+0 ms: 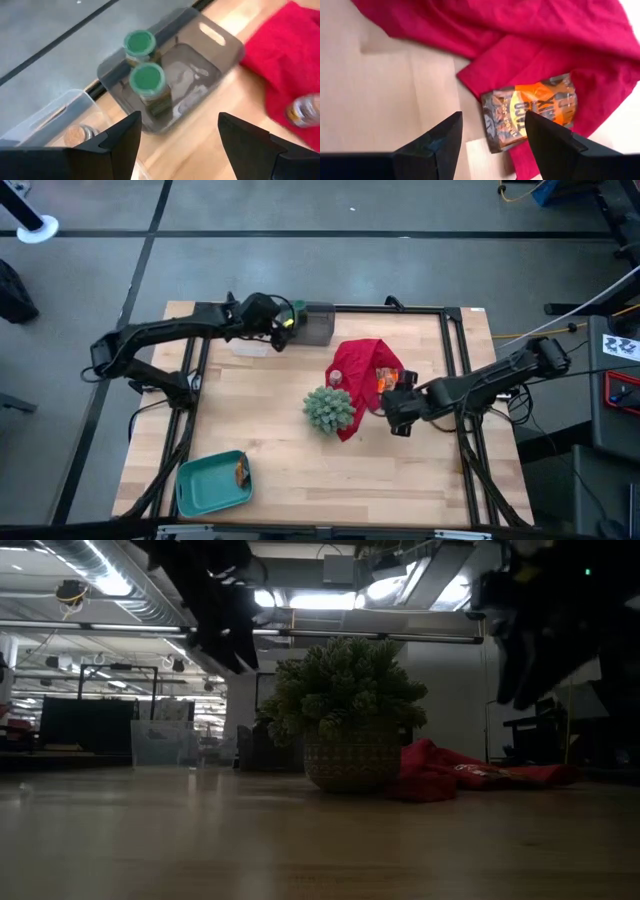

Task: Sort spices by type
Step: Put the orange spice pack into the green bin

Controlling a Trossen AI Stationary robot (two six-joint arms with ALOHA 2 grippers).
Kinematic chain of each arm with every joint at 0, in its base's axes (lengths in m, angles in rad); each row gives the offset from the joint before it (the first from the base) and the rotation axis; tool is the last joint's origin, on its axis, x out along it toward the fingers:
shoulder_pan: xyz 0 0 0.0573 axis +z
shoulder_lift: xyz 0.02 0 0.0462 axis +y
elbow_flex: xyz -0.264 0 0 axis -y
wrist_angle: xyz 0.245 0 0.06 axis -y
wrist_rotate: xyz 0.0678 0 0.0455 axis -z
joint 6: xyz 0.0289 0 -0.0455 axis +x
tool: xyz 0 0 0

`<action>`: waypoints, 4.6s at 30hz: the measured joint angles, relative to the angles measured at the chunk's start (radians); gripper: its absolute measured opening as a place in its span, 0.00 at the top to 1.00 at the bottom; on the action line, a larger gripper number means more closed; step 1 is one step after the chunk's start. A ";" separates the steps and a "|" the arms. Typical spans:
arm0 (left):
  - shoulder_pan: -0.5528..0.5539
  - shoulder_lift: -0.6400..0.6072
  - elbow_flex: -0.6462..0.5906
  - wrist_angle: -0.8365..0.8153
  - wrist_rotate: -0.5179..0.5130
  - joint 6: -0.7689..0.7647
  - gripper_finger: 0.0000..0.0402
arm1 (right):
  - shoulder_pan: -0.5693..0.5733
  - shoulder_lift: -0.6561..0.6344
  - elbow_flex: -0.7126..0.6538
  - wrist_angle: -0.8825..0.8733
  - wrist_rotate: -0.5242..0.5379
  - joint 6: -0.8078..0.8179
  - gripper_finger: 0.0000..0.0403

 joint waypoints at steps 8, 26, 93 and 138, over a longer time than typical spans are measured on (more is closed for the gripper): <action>-0.057 -0.025 0.000 -0.031 0.000 0.003 0.39 | 0.000 0.150 0.000 -0.018 0.064 0.009 0.46; -0.079 -0.026 0.000 -0.065 -0.002 0.005 0.39 | 0.002 0.418 0.003 -0.017 0.174 0.035 0.46; -0.212 -0.025 -0.001 0.075 0.061 0.023 0.39 | -0.001 0.433 0.431 -0.502 0.221 -0.130 1.00; -0.462 0.369 0.000 1.002 0.159 0.370 0.39 | -0.106 0.431 0.861 -0.640 0.330 -0.337 1.00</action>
